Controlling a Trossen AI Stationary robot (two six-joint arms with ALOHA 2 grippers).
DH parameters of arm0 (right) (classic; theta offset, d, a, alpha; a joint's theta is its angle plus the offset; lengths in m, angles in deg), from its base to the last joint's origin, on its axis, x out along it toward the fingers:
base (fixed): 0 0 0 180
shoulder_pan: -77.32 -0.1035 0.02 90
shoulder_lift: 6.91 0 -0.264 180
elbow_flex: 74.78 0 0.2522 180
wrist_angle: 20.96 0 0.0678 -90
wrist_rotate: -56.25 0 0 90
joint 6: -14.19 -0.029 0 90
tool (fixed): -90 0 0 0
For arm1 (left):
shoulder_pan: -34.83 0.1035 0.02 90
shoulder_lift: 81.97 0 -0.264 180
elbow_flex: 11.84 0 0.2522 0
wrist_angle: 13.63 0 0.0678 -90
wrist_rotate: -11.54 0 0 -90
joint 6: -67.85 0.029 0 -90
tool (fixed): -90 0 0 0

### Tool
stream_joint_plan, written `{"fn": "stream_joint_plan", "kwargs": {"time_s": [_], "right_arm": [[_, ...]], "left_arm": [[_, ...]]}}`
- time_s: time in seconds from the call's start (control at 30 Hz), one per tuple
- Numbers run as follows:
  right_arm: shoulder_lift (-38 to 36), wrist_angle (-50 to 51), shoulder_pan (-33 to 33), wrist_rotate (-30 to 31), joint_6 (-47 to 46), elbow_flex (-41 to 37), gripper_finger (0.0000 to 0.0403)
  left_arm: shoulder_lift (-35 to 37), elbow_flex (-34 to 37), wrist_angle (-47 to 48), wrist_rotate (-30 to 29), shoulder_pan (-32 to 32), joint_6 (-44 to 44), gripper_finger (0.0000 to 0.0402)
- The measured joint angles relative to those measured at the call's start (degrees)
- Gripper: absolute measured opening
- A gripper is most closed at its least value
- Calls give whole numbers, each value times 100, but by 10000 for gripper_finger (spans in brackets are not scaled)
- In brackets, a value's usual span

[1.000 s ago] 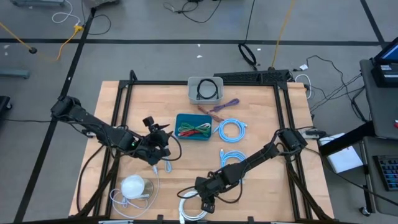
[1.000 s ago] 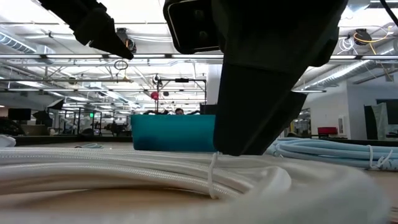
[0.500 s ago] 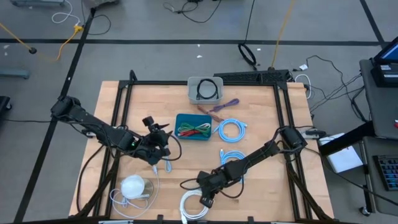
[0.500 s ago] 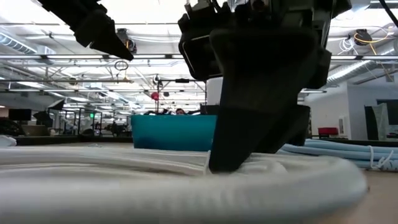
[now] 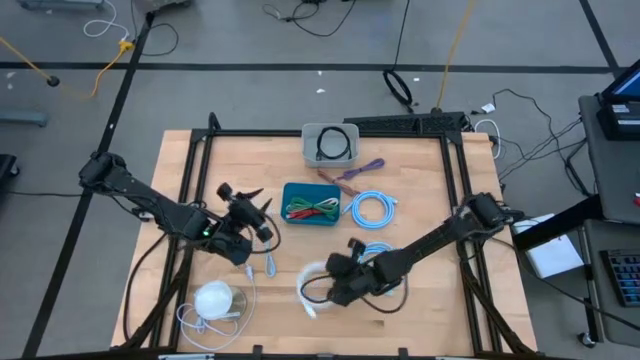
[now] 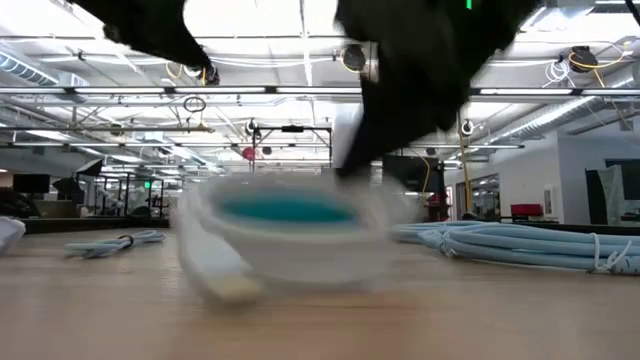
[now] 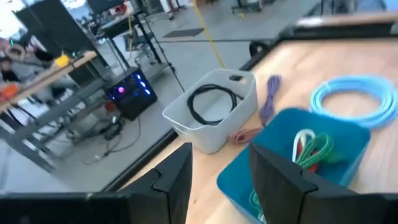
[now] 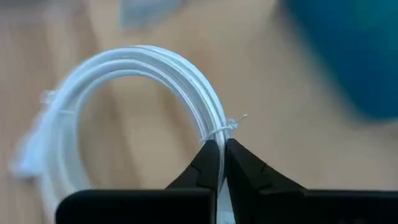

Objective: Pick & Place USB Port
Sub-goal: Put the white HDMI cable into the gray bin

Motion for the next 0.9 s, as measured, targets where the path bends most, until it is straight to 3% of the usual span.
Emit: {"fn": "stream_joint_plan", "kwargs": {"time_s": [0.2,0.3,0.43,0.53,0.7,0.8,0.9], "right_arm": [[-578,464,-321,3019,524,33,4],[-645,149,-259,3746,1233,29,4],[-631,-434,-42,3875,2406,32,4],[-597,-1007,91,3862,3376,31,4],[-593,-1839,144,3498,4775,31,4],[-597,-2439,140,3194,5367,-28,4],[-597,-3328,137,2950,6398,-285,4]], "left_arm": [[582,93,283,-507,-373,-658,161],[925,448,252,-778,-538,-605,159],[1474,1146,-163,-809,-715,326,131],[2028,1822,-1050,-72,-903,1379,98],[3242,2889,-3731,1863,-816,3035,64],[3821,3360,-4851,2923,-524,3304,68],[4025,3571,-5135,3963,-165,3045,92]]}}
